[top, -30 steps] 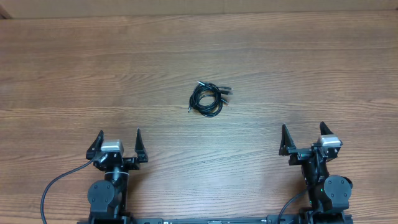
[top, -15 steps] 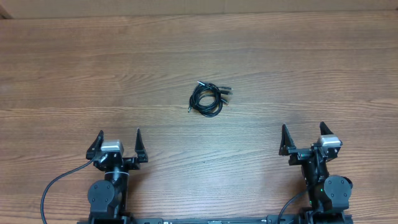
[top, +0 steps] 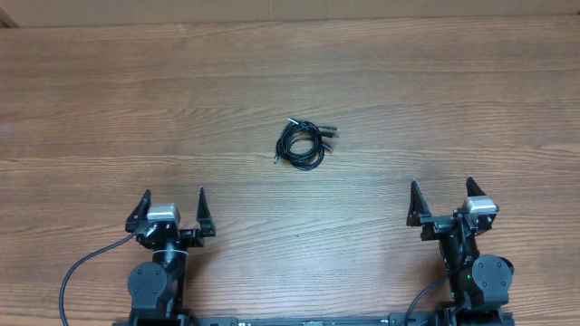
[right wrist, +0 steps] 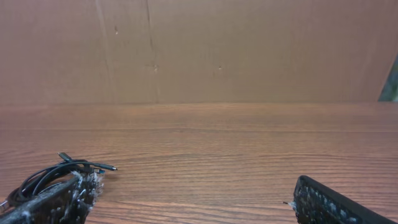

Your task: Untangle cables

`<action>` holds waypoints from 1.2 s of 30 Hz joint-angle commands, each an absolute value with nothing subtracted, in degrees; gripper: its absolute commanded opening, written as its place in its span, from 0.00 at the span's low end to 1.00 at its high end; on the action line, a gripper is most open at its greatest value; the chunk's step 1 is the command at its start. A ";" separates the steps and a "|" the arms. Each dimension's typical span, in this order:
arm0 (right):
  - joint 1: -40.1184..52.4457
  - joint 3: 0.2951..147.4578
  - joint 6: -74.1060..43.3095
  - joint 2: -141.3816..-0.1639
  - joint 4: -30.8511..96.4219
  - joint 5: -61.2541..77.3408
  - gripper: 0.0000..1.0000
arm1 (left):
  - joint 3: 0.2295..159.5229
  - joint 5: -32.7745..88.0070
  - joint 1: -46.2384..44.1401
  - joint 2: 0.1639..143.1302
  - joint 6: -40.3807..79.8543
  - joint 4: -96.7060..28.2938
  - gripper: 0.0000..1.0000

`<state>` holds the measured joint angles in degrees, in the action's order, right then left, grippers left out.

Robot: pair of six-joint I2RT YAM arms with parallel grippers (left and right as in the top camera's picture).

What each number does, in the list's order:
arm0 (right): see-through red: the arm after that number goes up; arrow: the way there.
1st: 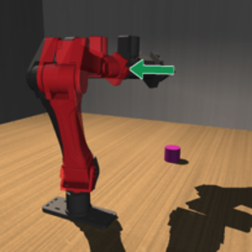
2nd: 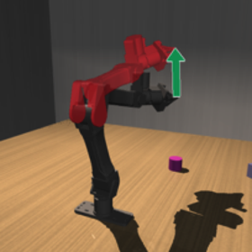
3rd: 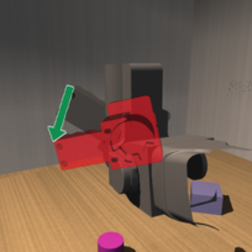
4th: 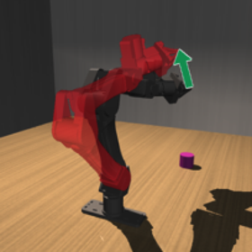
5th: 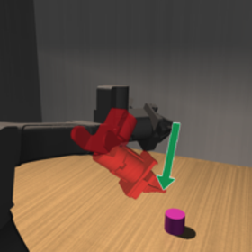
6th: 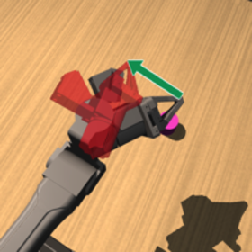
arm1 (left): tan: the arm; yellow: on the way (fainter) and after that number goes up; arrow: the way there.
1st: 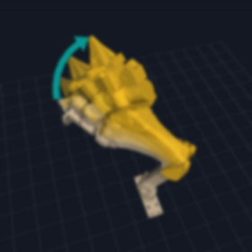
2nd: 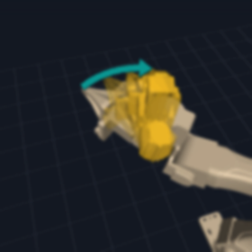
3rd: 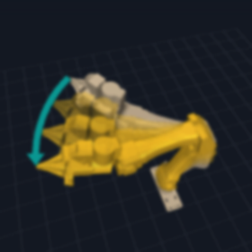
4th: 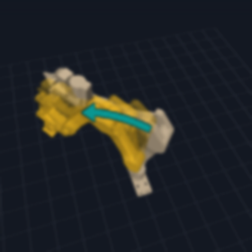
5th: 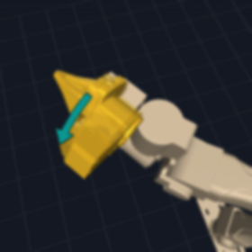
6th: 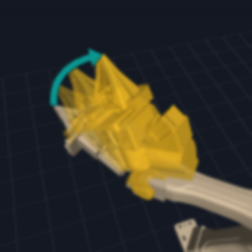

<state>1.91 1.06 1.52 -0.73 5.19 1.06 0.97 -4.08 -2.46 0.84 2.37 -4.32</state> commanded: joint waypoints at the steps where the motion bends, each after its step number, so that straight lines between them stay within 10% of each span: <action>1: 1.80 0.45 1.58 -0.34 4.82 0.69 1.00 | 0.27 -3.33 -1.87 0.32 0.82 -4.19 1.00; 22: 1.80 0.45 1.61 -0.34 4.82 0.05 1.00 | 0.27 -2.87 -1.87 0.32 1.85 -4.19 1.00; 36: 1.85 0.47 -25.65 -0.34 -3.40 24.53 1.00 | 0.32 13.26 -1.89 0.32 34.72 -2.48 0.99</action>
